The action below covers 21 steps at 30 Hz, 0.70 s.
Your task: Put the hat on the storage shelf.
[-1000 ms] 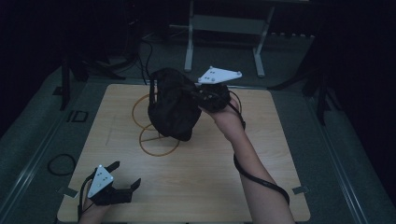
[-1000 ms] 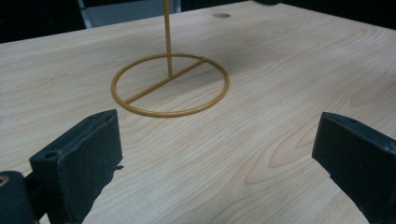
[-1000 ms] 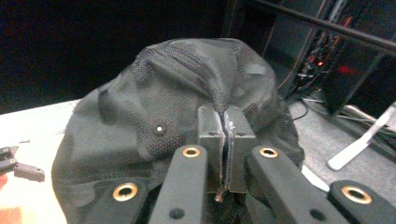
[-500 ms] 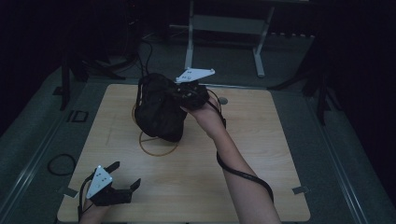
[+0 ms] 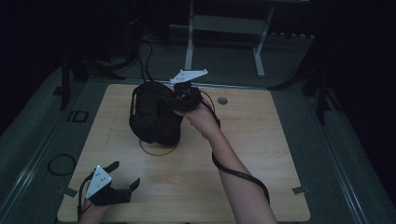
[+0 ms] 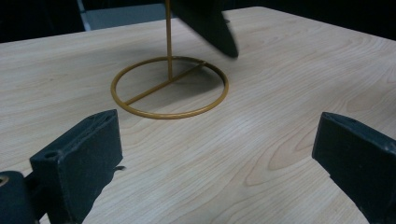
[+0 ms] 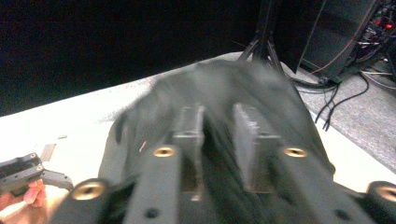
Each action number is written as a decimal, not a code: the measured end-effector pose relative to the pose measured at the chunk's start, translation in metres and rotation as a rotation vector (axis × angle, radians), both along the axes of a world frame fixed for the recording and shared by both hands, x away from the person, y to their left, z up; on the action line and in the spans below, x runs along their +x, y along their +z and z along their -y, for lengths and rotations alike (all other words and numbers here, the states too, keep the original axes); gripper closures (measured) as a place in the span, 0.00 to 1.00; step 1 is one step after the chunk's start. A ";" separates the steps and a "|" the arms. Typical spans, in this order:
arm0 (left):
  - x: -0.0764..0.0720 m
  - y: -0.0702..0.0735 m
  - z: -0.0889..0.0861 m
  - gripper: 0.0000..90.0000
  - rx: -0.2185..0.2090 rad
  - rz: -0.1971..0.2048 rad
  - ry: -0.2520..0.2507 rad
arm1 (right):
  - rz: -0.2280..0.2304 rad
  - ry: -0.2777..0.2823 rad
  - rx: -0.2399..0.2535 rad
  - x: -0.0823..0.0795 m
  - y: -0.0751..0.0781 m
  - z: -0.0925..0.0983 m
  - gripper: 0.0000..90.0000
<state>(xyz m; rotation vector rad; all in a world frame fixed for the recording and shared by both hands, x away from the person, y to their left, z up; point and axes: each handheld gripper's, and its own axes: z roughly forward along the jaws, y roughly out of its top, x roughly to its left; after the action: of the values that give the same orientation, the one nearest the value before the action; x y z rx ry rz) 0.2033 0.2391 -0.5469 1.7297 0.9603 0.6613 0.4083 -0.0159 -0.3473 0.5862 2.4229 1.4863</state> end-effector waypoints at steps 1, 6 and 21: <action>0.000 0.000 0.000 0.02 -0.006 0.001 0.001 | 0.000 0.002 -0.012 0.000 -0.001 -0.002 0.75; -0.001 0.001 -0.001 0.02 -0.009 0.006 0.001 | -0.003 0.001 -0.016 0.000 -0.006 -0.004 0.71; -0.001 0.002 0.000 0.02 -0.016 0.016 0.006 | 0.006 -0.025 0.000 0.001 -0.002 0.005 0.65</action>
<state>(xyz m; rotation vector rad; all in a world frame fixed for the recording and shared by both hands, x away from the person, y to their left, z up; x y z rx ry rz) 0.2020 0.2392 -0.5446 1.7054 0.9582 0.6685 0.4092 -0.0209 -0.3497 0.6085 2.4023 1.4755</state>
